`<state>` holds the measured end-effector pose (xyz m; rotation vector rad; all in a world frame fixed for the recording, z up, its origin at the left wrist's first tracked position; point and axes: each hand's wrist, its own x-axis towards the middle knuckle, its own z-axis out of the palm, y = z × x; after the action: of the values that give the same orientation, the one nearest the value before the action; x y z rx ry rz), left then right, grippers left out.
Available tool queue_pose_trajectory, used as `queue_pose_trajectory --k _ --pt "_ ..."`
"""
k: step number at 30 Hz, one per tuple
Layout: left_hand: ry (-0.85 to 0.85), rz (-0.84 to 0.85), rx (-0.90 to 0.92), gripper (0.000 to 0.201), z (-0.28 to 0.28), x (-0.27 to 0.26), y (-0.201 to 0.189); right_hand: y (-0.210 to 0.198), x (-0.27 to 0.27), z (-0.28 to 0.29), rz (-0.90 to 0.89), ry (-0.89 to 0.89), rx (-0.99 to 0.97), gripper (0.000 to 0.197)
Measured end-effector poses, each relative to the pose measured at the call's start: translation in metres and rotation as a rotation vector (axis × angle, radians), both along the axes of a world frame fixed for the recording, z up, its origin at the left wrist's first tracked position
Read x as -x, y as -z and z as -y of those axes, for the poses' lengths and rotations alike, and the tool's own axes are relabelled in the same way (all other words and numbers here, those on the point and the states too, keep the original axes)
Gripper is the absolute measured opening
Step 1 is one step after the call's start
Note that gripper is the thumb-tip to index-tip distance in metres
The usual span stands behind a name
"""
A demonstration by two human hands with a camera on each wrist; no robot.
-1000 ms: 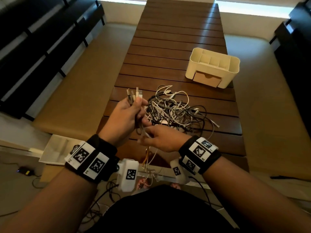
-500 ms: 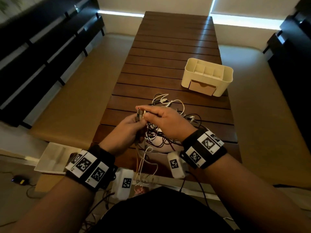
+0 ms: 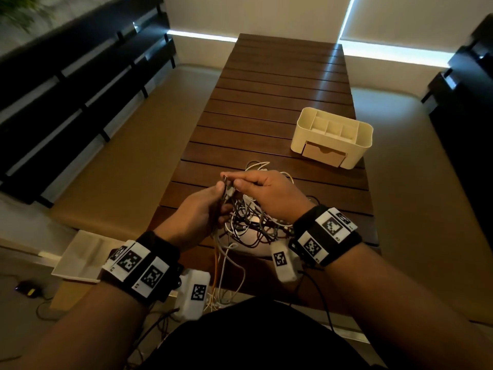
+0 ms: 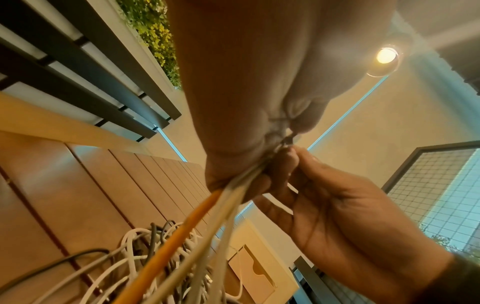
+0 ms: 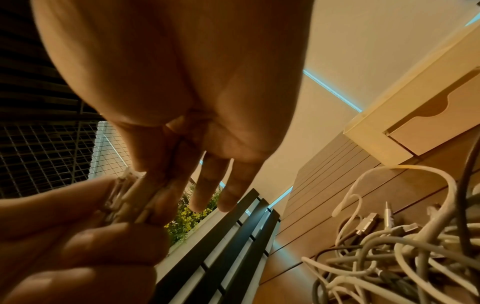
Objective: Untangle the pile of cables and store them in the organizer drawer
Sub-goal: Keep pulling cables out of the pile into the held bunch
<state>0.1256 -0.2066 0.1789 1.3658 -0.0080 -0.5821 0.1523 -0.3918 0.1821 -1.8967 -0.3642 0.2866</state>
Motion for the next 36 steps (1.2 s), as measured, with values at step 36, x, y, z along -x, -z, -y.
queue_pose_trajectory --k 36 --pt "-0.087 -0.028 -0.16 0.039 -0.002 -0.083 0.037 0.116 -0.136 0.047 -0.364 0.403 0.477 0.016"
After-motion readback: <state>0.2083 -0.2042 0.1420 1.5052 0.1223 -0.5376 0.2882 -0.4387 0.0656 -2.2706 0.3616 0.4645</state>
